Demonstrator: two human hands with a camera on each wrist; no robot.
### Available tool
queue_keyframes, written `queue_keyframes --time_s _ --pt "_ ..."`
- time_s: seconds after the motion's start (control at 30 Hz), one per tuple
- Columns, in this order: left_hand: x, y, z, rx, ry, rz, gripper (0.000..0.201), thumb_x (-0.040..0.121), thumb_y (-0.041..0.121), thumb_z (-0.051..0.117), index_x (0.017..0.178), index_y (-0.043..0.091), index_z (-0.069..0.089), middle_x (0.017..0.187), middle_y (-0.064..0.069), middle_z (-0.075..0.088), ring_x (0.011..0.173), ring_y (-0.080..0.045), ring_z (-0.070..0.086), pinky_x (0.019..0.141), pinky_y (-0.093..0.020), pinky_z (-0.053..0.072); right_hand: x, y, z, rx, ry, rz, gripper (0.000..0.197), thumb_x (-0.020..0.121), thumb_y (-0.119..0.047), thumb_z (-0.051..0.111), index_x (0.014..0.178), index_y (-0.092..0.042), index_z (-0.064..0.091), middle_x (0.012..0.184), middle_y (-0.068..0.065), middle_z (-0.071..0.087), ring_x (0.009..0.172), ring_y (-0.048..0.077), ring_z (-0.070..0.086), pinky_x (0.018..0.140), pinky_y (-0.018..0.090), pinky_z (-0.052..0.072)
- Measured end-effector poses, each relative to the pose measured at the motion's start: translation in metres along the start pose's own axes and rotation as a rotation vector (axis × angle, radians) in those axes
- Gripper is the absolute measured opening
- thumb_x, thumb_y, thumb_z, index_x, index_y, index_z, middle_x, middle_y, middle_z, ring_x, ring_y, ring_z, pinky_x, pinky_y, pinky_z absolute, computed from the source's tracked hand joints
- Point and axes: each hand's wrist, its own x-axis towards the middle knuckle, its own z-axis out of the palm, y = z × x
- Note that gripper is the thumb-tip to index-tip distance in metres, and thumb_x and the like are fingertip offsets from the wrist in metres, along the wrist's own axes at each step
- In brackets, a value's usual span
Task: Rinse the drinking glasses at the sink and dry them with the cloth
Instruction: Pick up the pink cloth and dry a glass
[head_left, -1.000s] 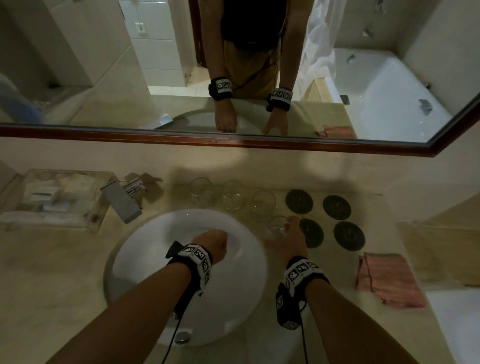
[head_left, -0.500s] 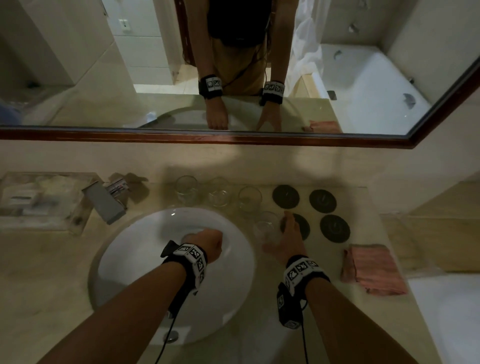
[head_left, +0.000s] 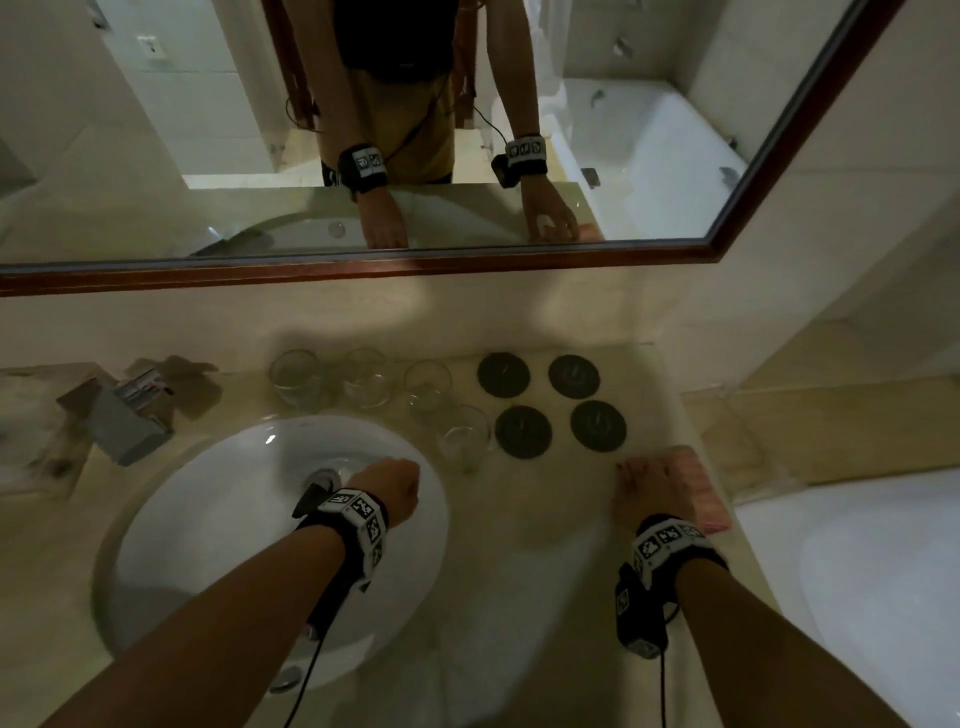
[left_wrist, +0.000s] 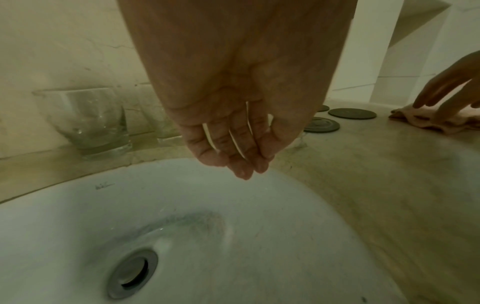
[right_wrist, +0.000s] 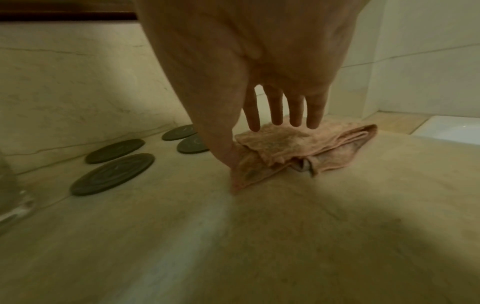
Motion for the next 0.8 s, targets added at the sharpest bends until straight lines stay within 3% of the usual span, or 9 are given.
queue_keyframes --time_s 0.1,0.23,0.33,0.4,0.47,0.6,0.7,0.8 --pt "0.004 0.009 0.002 0.006 0.005 0.006 0.014 0.092 0.022 0.045 0.097 0.016 0.056 0.103 -0.005 0.061 0.092 -0.023 0.058 0.083 -0.034 0.05 -0.001 0.009 0.003 0.066 0.043 0.019 0.051 0.089 -0.068 0.031 0.116 -0.032 0.055 0.126 0.005 0.053 0.114 0.033 0.052 0.1 0.044 0.041" --pt "0.008 0.016 0.003 0.022 0.013 0.016 0.016 0.092 0.021 0.044 0.098 0.015 0.057 0.104 -0.006 0.061 0.093 -0.024 0.058 0.082 -0.034 0.05 -0.008 0.009 -0.005 0.194 0.042 0.05 0.066 0.084 -0.07 0.047 0.111 -0.012 0.062 0.115 0.014 0.061 0.104 0.035 0.057 0.093 0.043 0.047" --pt "0.01 0.018 0.003 0.017 0.03 0.006 0.016 0.092 0.021 0.044 0.098 0.015 0.058 0.103 -0.006 0.061 0.091 -0.023 0.059 0.078 -0.032 0.048 -0.008 0.009 -0.011 0.267 0.064 0.064 0.068 0.082 -0.068 0.055 0.108 -0.006 0.065 0.106 0.012 0.065 0.096 0.03 0.059 0.087 0.037 0.048" --pt "0.011 0.021 0.003 0.013 0.038 0.001 0.017 0.092 0.02 0.043 0.099 0.014 0.058 0.103 -0.006 0.061 0.09 -0.023 0.059 0.075 -0.031 0.047 -0.01 0.005 -0.018 0.325 0.098 0.084 0.058 0.081 -0.063 0.063 0.107 -0.011 0.062 0.101 0.007 0.063 0.089 0.026 0.058 0.079 0.032 0.043" --pt "0.012 0.023 0.002 0.006 0.047 -0.002 0.018 0.092 0.019 0.043 0.099 0.014 0.058 0.103 -0.006 0.061 0.088 -0.022 0.058 0.074 -0.03 0.046 -0.01 0.0 -0.024 0.326 0.122 0.1 0.047 0.077 -0.069 0.06 0.091 -0.025 0.06 0.092 0.005 0.065 0.08 0.025 0.059 0.075 0.033 0.046" --pt "0.012 0.023 0.001 -0.017 0.057 -0.009 0.017 0.093 0.02 0.044 0.098 0.015 0.059 0.102 -0.005 0.062 0.087 -0.021 0.058 0.075 -0.03 0.048 -0.012 -0.012 -0.032 0.401 0.062 0.115 0.055 0.078 -0.075 0.053 0.07 -0.022 0.066 0.067 0.005 0.065 0.059 0.023 0.059 0.058 0.029 0.041" --pt "0.01 0.021 -0.003 -0.023 0.055 -0.02 0.018 0.093 0.021 0.043 0.1 0.015 0.059 0.104 -0.006 0.062 0.09 -0.022 0.06 0.078 -0.032 0.05 -0.017 -0.02 -0.039 0.4 0.015 -0.014 0.045 0.092 -0.051 0.056 0.082 -0.011 0.073 0.073 0.01 0.065 0.068 0.026 0.061 0.063 0.031 0.045" --pt "0.005 0.02 -0.008 -0.031 0.069 -0.026 0.02 0.093 0.02 0.043 0.102 0.013 0.059 0.104 -0.007 0.063 0.092 -0.024 0.061 0.083 -0.035 0.052 -0.017 -0.027 -0.041 0.379 0.019 -0.096 0.054 0.099 -0.047 0.042 0.088 -0.003 0.072 0.085 0.017 0.068 0.079 0.031 0.062 0.07 0.033 0.044"
